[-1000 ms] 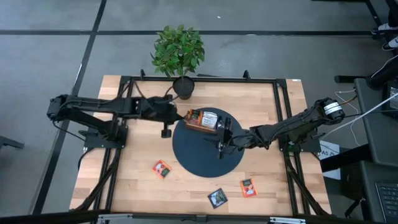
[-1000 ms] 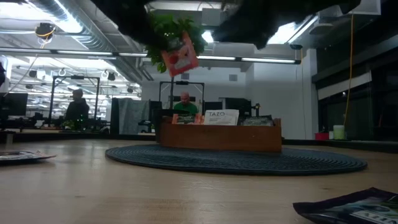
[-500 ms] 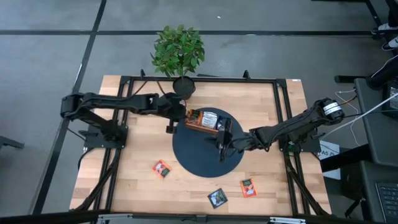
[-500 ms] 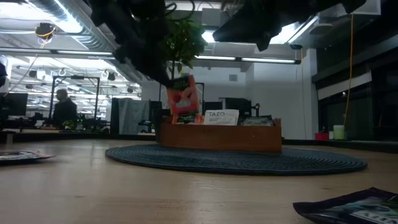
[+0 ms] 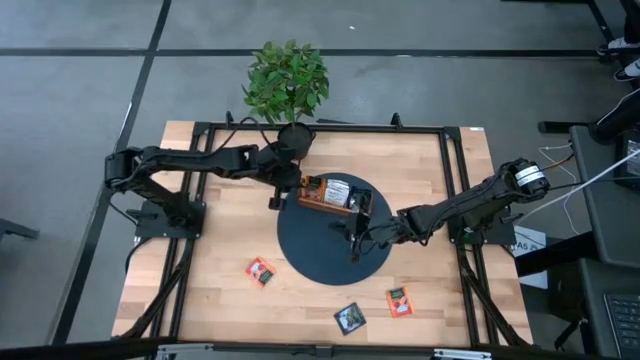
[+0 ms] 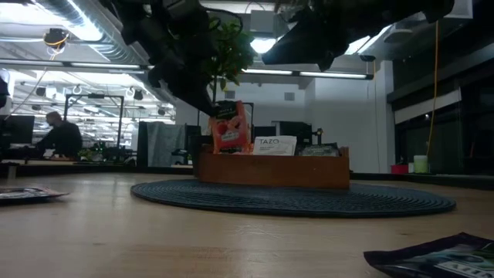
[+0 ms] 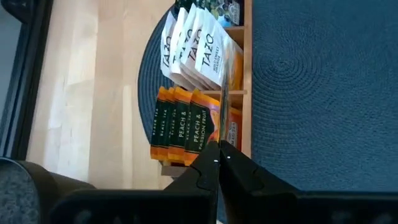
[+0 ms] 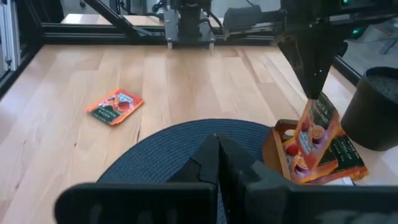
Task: Pick & Place Tea
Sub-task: Put the orange tea bag into the left side of the wooden organizer
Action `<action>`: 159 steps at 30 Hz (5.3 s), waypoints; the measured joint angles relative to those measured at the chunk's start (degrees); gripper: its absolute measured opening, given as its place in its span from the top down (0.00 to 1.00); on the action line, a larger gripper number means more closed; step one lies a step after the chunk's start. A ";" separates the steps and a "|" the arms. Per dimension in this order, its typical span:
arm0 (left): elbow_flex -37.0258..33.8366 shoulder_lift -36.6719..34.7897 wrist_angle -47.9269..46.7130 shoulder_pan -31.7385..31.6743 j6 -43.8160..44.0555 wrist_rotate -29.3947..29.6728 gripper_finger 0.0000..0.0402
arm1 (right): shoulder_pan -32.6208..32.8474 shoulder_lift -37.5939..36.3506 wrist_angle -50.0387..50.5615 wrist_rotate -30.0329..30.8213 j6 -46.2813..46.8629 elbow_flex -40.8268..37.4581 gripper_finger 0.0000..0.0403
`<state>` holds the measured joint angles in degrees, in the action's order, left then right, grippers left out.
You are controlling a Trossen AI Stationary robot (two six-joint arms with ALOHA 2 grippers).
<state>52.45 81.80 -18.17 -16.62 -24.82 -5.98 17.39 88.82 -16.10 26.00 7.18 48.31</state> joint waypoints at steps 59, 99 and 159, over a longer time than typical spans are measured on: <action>14.73 1.49 -11.75 10.57 0.09 14.30 0.99 | 0.00 -0.04 2.27 -0.13 -0.17 0.00 0.94; -6.54 -5.95 17.76 39.61 27.25 10.98 0.99 | 15.72 -2.36 15.29 -1.36 2.61 4.02 0.98; -2.25 11.28 31.71 46.90 37.59 17.83 0.98 | 32.45 -1.09 42.00 -24.66 66.10 3.98 0.99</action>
<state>50.19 93.08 13.54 30.28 12.78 11.86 49.84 87.73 25.90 1.34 73.28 52.29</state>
